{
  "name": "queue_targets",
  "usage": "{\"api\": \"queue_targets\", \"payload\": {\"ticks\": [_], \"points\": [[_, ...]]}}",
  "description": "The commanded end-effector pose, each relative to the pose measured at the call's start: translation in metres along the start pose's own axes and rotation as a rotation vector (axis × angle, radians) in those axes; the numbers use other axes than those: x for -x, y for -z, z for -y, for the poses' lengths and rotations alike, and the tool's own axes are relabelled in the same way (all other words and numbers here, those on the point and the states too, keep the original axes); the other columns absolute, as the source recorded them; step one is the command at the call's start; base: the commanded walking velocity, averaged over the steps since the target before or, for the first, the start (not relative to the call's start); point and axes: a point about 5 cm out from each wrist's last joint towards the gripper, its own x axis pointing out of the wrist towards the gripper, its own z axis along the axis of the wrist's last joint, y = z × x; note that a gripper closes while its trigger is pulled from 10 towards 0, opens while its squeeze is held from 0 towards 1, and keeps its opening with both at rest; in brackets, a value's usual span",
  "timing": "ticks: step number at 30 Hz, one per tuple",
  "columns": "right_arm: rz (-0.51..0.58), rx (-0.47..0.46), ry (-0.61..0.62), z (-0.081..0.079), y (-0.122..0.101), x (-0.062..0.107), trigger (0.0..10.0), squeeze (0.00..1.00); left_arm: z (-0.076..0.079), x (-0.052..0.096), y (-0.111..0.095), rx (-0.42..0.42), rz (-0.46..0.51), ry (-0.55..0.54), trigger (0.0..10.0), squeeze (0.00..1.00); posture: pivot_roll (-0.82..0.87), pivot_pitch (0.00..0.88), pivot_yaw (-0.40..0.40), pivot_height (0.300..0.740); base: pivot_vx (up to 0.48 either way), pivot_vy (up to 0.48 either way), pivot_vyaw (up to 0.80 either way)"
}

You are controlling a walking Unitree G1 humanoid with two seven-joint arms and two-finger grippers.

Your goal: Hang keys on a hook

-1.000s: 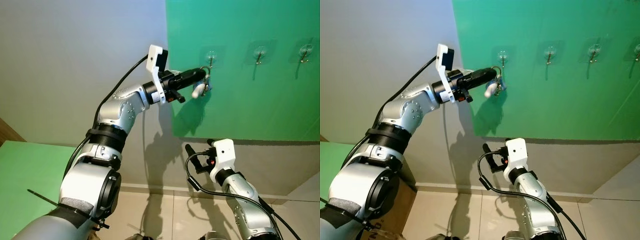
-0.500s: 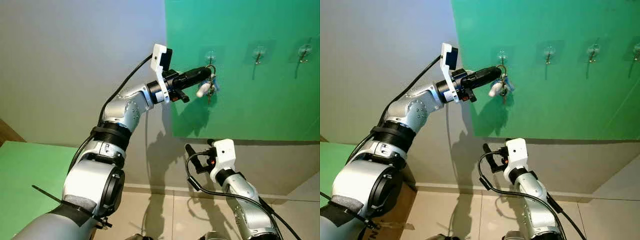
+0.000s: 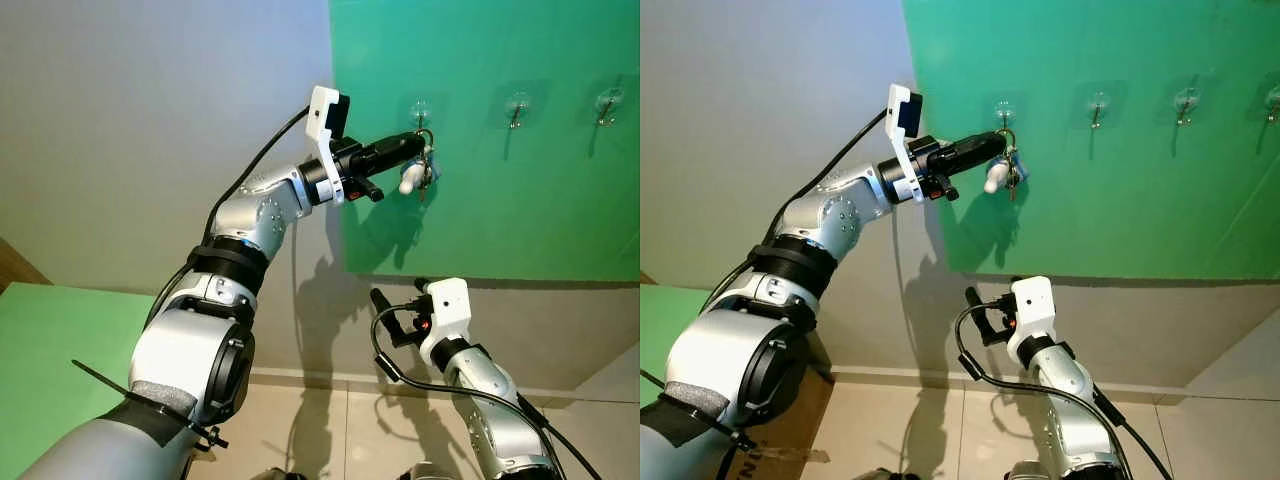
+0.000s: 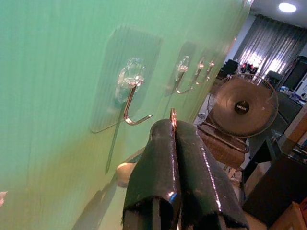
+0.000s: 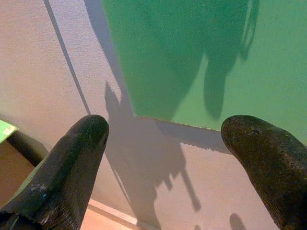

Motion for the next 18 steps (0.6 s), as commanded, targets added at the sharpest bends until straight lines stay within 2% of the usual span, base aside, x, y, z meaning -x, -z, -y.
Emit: {"api": "queue_targets", "payload": {"ticks": [1,12,15,18], "points": [[0.001,0.004,-0.015,-0.005,-0.002,0.000,10.0,0.00,0.001,-0.004,-0.013,-0.035,0.012,0.001,0.0,0.00,-0.34,0.001,0.167,0.740,0.000,0.000,0.00],[-0.002,0.003,-0.015,-0.005,-0.001,0.001,10.0,0.00,-0.004,-0.005,-0.007,0.018,0.009,-0.054,0.0,0.00,-0.34,0.000,0.168,0.740,0.000,0.000,0.00],[-0.002,0.004,-0.018,-0.005,-0.001,0.001,10.0,0.00,-0.008,-0.002,-0.008,0.060,0.020,-0.098,0.0,0.00,-0.34,0.000,0.168,0.740,0.000,0.000,0.00],[-0.001,0.005,-0.020,-0.005,-0.002,0.001,10.0,0.00,-0.012,0.000,-0.008,0.069,0.024,-0.135,0.0,0.00,-0.34,0.000,0.167,0.740,0.000,0.000,0.00]]}}
